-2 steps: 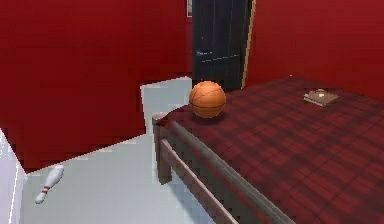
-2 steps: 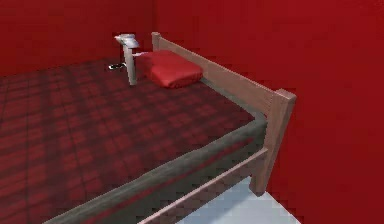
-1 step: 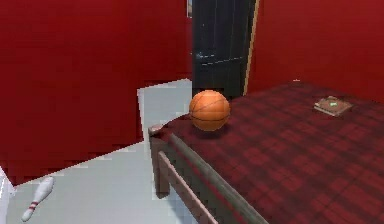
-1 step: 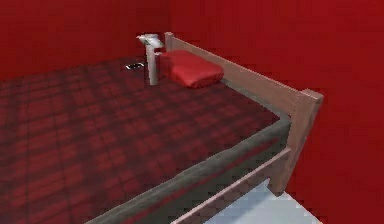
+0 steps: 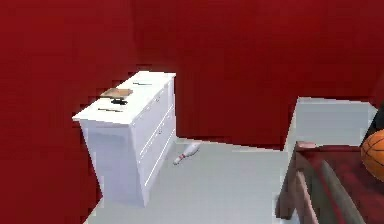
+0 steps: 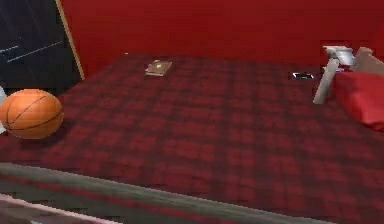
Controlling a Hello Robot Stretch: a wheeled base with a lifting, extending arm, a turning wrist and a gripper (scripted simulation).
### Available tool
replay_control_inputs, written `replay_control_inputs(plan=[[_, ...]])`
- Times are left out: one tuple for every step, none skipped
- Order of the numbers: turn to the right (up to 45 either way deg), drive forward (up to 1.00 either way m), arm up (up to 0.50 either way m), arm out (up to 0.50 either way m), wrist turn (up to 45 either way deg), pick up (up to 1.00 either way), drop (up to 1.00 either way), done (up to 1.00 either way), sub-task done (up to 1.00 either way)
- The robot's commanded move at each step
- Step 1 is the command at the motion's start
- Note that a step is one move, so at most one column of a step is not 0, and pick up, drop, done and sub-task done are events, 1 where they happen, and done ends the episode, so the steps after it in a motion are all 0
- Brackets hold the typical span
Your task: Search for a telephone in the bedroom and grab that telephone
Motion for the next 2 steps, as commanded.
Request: replay_control_inputs(plan=[[-42.0, 0.00, 0.00, 0.00, 0.0, 0.00, 0.00, 0.00, 0.00], [0.0, 0.25, 0.00, 0.00, 0.0, 0.00, 0.00, 0.00, 0.00]])
